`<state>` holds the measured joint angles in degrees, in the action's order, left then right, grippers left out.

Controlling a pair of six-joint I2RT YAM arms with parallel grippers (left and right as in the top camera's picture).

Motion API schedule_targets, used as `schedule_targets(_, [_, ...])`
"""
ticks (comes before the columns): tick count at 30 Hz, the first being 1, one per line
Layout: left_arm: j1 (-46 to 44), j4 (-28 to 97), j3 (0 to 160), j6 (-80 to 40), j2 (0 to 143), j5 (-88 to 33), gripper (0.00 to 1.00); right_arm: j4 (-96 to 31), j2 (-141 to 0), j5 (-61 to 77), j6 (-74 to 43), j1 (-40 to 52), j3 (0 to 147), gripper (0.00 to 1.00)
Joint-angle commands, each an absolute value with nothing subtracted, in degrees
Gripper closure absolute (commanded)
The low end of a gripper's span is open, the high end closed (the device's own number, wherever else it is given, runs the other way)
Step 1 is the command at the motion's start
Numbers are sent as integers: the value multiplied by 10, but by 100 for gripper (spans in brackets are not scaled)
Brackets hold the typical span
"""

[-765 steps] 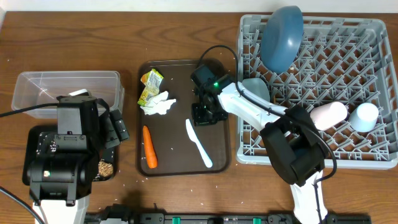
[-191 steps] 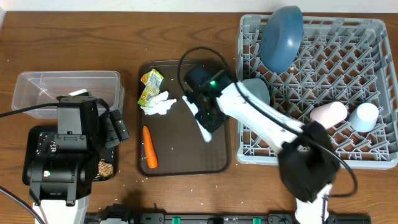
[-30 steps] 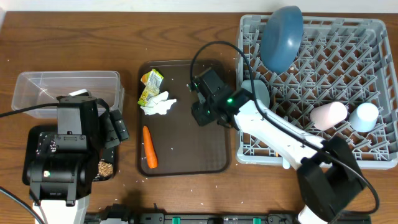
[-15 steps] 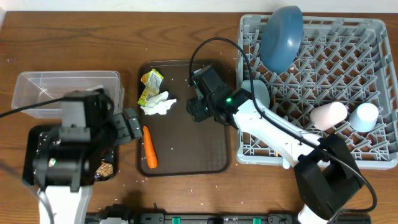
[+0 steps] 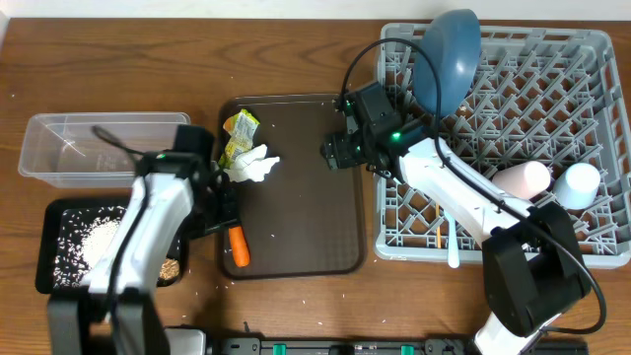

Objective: Sort waste into correct bins and load items into the dishwasher rack
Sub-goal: 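Grasp the orange carrot with the left gripper, then carry the carrot left and drop it onto the black tray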

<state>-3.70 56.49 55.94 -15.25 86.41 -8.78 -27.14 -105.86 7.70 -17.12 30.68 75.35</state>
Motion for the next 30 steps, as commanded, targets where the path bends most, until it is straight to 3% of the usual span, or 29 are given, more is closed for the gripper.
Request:
schedule_targets(1, [-55,556,552,-153,915,-91,50,-270,-1060,95,-151,304,757,25])
schedule_targets(11, [-82,503,552,-153,1025,-83,50,-281,-1060,95,-145,304,756,18])
schedule_targets(15, [-82,498,552,-153,1035,-83,72,-283,-1060,95,-145,304,756,18])
schedule_targets(17, [-82,502,552,-153,1029,-83,75,-286,-1060,95,-145,304,756,18])
schedule_targets(24, [-79,544,553,-156,950,-77,78,-297,-1060,92,-118,304,756,18])
schedule_targets(30, [-35,606,555,-206,812,13,81,-300,-1060,92,-117,304,756,17])
